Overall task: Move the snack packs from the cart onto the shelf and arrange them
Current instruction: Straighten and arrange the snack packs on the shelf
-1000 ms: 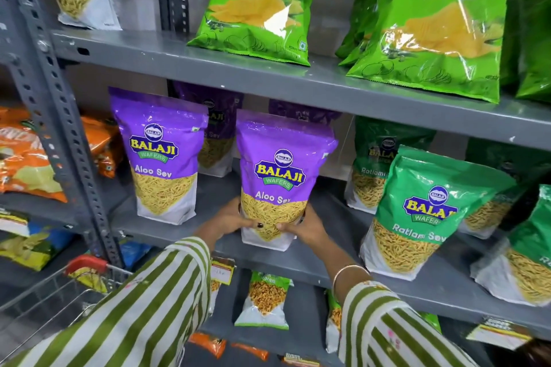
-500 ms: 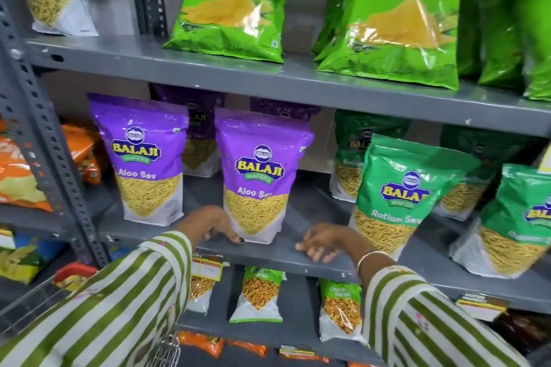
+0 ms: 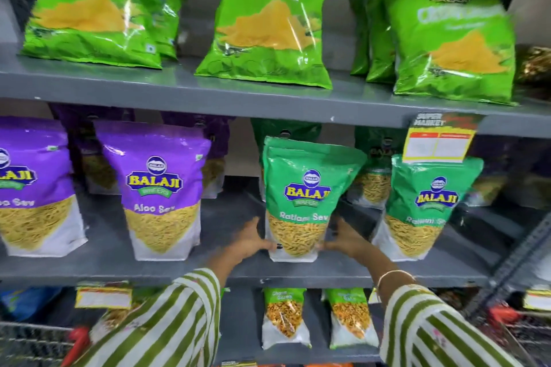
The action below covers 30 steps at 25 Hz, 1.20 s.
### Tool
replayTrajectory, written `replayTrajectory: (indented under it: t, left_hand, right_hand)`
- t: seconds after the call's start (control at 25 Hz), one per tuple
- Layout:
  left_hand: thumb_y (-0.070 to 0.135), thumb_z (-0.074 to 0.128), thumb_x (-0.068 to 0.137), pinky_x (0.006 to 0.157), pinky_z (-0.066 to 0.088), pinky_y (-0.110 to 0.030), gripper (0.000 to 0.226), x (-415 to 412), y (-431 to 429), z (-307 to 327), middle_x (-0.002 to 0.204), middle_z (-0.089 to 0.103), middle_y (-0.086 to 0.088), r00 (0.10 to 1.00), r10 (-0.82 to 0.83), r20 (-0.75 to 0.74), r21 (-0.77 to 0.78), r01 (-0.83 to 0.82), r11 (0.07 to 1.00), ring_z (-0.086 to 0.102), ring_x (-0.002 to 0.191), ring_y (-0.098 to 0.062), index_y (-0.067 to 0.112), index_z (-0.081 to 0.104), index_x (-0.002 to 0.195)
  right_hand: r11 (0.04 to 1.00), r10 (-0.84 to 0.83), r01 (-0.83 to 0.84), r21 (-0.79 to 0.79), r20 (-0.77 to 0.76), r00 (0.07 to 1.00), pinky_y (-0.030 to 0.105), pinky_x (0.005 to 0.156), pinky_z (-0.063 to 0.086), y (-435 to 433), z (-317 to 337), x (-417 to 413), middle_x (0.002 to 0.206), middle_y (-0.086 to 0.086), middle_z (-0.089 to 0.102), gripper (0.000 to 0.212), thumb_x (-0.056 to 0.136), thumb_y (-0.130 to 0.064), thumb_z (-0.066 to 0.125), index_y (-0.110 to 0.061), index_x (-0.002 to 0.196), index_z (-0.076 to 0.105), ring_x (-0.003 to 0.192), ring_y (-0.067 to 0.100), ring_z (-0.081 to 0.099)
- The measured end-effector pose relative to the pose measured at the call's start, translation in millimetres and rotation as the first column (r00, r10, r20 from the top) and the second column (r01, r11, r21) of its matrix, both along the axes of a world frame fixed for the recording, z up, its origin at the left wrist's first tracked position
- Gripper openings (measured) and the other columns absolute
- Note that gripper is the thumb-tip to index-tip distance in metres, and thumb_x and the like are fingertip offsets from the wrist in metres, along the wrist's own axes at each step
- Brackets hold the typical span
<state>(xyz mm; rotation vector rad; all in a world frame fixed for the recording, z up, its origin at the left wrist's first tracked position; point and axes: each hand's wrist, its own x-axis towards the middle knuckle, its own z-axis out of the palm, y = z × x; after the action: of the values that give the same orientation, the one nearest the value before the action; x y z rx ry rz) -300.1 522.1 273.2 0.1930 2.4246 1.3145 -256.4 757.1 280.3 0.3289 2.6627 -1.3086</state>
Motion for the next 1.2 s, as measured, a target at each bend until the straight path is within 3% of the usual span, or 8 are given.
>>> replayTrajectory:
  t: [0.16,0.56,0.72,0.88,1.0,1.04,1.12,1.2]
  left_hand:
    - [0.013,0.079,0.065,0.095,0.047,-0.036,0.062,10,13,-4,0.128,0.059,-0.015,0.985,0.126,-0.115,0.022,-0.124,0.992,0.056,0.115,-0.028,0.003,0.051,0.119]
    - [0.013,0.075,0.071,0.084,0.04,-0.025,0.053,15,1,4,0.128,0.059,-0.016,0.97,0.121,-0.212,-0.053,-0.135,0.989,0.055,0.117,-0.029,0.001,0.054,0.118]
    - [0.019,0.077,0.07,0.096,0.042,-0.03,0.063,16,-2,9,0.133,0.055,-0.012,0.986,0.086,-0.144,-0.123,-0.104,0.987,0.051,0.122,-0.027,0.005,0.048,0.124]
    - [0.041,0.072,0.072,0.097,0.046,-0.033,0.071,21,2,35,0.14,0.048,-0.006,0.984,-0.125,0.127,-0.584,0.176,0.792,0.053,0.12,-0.025,0.008,0.043,0.128]
    - [0.048,0.054,0.084,0.093,0.05,-0.036,0.061,29,29,65,0.137,0.052,-0.014,0.871,-0.104,0.48,-0.624,0.422,0.658,0.061,0.112,-0.027,-0.001,0.051,0.12]
    - [0.048,0.051,0.085,0.099,0.047,-0.04,0.064,32,48,69,0.136,0.053,-0.016,0.831,-0.149,0.536,-0.567,0.485,0.667,0.058,0.118,-0.029,-0.003,0.048,0.124]
    - [0.044,0.05,0.087,0.103,0.044,-0.047,0.052,37,89,67,0.13,0.056,-0.02,0.807,-0.267,0.528,-0.417,0.519,0.746,0.057,0.117,-0.032,-0.001,0.053,0.114]
    - [0.038,0.054,0.087,0.1,0.047,-0.048,0.039,43,135,57,0.115,0.059,-0.019,0.856,-0.353,0.378,-0.278,0.469,0.838,0.061,0.1,-0.029,0.002,0.055,0.102]
  right_hand:
    - [0.981,0.004,-0.033,-0.191,-0.15,0.989,0.046,0.106,0.039,-23,-5,-4,0.135,0.015,0.052,0.082,0.062,-0.009,0.082,-0.009,0.132,0.04,0.126,0.029,0.047]
    - [0.959,-0.018,-0.025,-0.283,-0.151,0.988,0.026,0.094,0.035,-40,-5,0,0.132,0.011,0.053,0.076,0.067,-0.008,0.078,-0.007,0.133,0.04,0.126,0.026,0.047]
    - [0.967,-0.001,-0.025,-0.252,-0.102,0.995,0.024,0.098,0.033,-45,1,5,0.125,0.002,0.05,0.076,0.07,-0.01,0.076,-0.008,0.134,0.034,0.121,0.02,0.045]
    - [0.994,0.067,-0.081,0.073,0.173,0.983,0.036,0.102,0.041,-6,19,14,0.124,0.006,0.053,0.079,0.07,-0.036,0.075,-0.002,0.132,0.04,0.125,0.028,0.048]
    - [0.925,-0.01,-0.169,0.341,0.465,0.885,0.025,0.058,0.048,53,41,33,0.051,-0.003,0.067,0.042,0.074,-0.049,0.066,-0.008,0.075,0.062,0.062,0.02,0.063]
    - [0.913,-0.079,-0.142,0.383,0.507,0.858,0.024,0.054,0.047,76,44,44,0.048,-0.003,0.066,0.04,0.075,-0.048,0.066,-0.01,0.068,0.059,0.051,0.015,0.059]
    - [0.906,-0.175,-0.057,0.42,0.493,0.852,0.023,0.054,0.051,110,51,64,0.067,0.003,0.072,0.033,0.077,-0.04,0.067,-0.007,0.073,0.06,0.053,0.015,0.064]
    - [0.859,-0.228,0.004,0.512,0.376,0.898,0.029,0.082,0.054,147,47,76,0.11,0.01,0.07,0.043,0.081,-0.034,0.063,-0.003,0.111,0.058,0.097,0.021,0.068]
